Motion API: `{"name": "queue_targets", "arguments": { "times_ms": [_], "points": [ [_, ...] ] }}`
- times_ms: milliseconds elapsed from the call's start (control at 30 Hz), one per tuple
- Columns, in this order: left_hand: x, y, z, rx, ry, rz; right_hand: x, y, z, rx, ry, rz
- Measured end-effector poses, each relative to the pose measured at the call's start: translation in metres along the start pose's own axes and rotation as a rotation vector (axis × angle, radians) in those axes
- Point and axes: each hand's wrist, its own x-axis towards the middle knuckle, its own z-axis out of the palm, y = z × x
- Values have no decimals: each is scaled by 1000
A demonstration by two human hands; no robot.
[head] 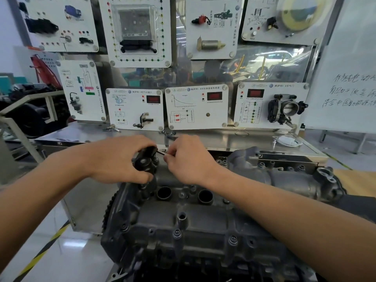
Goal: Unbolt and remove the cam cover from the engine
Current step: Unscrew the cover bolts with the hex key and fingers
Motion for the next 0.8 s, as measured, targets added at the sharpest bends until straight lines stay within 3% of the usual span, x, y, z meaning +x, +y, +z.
{"name": "queue_targets", "arguments": {
  "times_ms": [433,800],
  "points": [
    [4,7,2,227,64,17,1,-12,10,-13,-9,69],
    [13,4,-6,145,4,-1,16,-2,-9,-145,-97,-62]
  ]
}}
